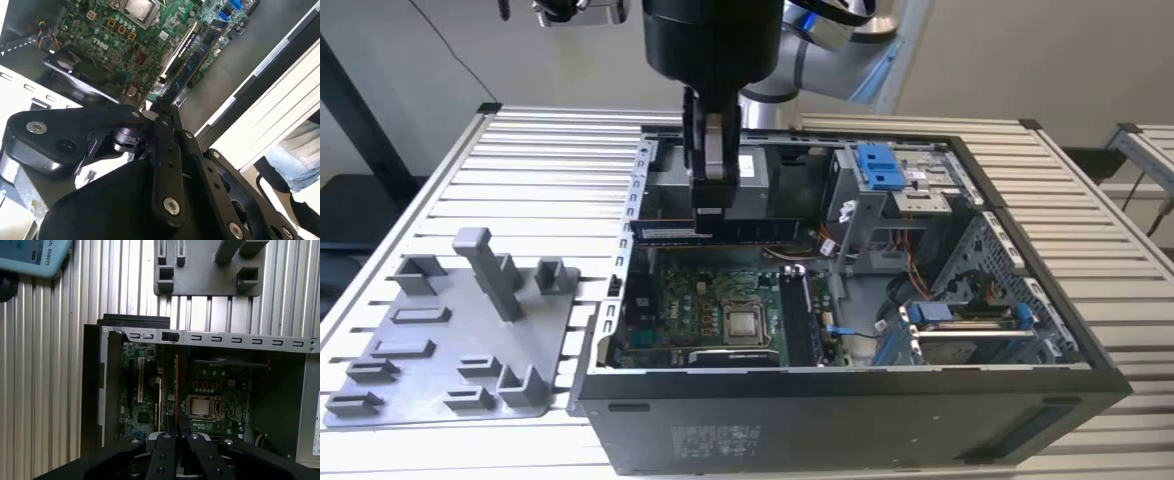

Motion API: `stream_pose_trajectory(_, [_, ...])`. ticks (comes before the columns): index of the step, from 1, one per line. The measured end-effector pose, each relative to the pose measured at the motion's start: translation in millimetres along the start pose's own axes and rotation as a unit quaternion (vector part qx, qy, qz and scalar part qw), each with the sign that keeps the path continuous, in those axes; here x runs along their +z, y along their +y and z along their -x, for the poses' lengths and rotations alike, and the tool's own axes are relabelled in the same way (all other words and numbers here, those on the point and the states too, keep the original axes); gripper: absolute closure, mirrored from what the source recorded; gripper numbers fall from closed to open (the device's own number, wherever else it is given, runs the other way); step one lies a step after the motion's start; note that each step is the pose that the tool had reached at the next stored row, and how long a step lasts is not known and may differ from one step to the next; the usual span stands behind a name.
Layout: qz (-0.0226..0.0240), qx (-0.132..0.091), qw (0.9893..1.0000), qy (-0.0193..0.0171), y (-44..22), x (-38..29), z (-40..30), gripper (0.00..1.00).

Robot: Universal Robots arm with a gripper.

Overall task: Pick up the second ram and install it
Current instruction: 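Pick up the second ram and move it above second insertion slot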

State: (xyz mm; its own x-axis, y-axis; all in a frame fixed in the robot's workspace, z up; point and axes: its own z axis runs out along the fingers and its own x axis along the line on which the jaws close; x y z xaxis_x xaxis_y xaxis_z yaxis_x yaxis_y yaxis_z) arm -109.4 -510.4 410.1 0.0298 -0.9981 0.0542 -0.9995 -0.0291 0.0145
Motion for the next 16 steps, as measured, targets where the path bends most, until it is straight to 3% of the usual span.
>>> stream_pose_trajectory(16, [0.0,0.0,1.0,0.0,-36.9,-0.5,-1.2,0.87])
